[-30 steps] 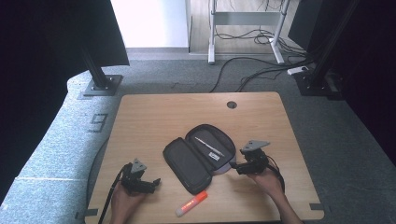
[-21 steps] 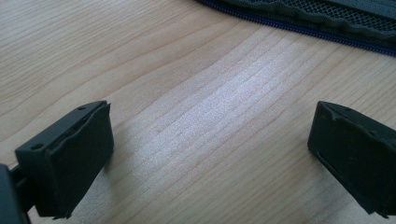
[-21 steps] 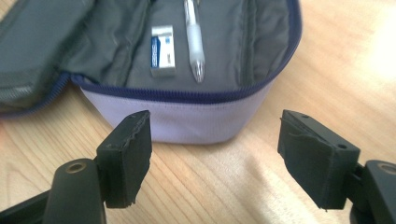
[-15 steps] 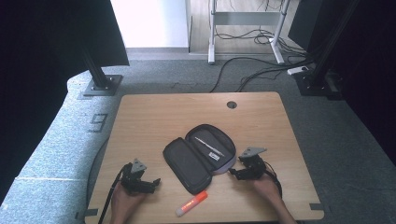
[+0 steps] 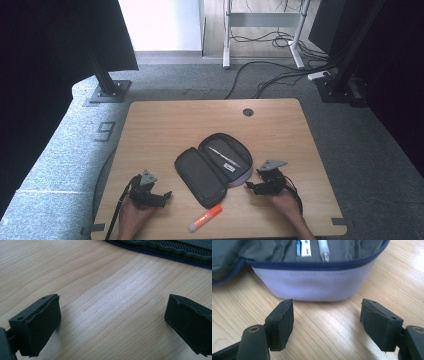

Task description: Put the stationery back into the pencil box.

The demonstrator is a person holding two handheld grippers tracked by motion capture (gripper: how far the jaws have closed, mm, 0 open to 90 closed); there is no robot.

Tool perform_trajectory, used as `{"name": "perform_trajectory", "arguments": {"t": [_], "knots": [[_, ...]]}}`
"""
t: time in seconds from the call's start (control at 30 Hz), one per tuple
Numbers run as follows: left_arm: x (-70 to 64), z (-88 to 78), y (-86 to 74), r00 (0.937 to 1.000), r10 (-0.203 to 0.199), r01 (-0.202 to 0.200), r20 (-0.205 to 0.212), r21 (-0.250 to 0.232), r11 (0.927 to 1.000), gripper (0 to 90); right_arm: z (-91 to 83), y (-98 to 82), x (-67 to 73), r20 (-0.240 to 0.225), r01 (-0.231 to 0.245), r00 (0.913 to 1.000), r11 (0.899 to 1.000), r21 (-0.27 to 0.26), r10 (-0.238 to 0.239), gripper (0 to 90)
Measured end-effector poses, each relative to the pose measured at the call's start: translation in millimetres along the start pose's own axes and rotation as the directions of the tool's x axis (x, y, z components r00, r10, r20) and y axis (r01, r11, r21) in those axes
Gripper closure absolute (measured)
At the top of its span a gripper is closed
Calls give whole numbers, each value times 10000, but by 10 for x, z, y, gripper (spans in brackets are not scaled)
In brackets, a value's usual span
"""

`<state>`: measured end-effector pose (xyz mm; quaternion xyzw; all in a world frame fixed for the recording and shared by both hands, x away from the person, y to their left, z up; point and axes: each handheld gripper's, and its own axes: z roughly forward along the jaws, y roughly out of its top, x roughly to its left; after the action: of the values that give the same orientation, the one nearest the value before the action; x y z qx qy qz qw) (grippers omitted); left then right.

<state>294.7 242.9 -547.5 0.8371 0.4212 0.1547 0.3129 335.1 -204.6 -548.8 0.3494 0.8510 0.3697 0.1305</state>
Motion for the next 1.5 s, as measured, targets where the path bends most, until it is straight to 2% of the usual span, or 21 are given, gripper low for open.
{"name": "perform_trajectory", "arguments": {"t": [0.07,0.2,0.23,0.37,0.47,0.63,0.87,0.93,0.97,1.07,1.2,1.3,1.5], "knots": [[-26,-9,4,9999,131,-131,43,88,9999,6,-3,-19,-10,-16,-32,10000,9999,-134,32,263],[-158,-45,50,9971,756,-753,-95,283,9968,14,-9,-64,-17,114,22,9999,9993,-380,-18,249],[-203,-61,67,9964,852,-850,-46,195,9962,17,-8,-75,-19,105,79,9999,9989,-457,-74,242],[-359,-166,132,9924,1052,-1032,638,-338,9941,20,3,-82,4,123,264,9996,9987,-443,-259,196],[-466,-257,150,9870,1175,-1110,1097,-640,9918,20,5,-81,6,126,296,9995,9987,-423,-291,192],[-628,-376,177,9750,1370,-1220,1749,-937,9881,45,5,-81,6,125,295,9995,9987,-424,-290,191],[-890,-444,228,9494,1994,-1733,2427,-1248,9769,67,5,-82,6,126,301,9995,9986,-426,-296,191],[-937,-451,238,9448,2135,-1860,2486,-1298,9739,101,5,-82,6,126,301,9995,9986,-427,-296,191],[-961,-449,244,9449,2132,-1847,2485,-1328,9738,129,5,-82,7,127,299,9995,9986,-428,-294,191],[-986,-426,245,9377,2080,-1759,2782,-1359,9750,155,5,-82,7,128,302,9995,9986,-428,-297,191],[-1055,-387,219,9372,2173,-1900,2727,-1231,9740,200,5,-82,7,127,301,9995,9986,-429,-296,191],[-1110,-362,211,9305,2190,-1891,2935,-1272,9737,226,5,-82,7,128,304,9995,9986,-430,-299,191],[-1221,-279,191,9251,2419,-2187,2926,-1102,9696,274,5,-82,9,125,268,9996,9987,-424,-263,191]]}}
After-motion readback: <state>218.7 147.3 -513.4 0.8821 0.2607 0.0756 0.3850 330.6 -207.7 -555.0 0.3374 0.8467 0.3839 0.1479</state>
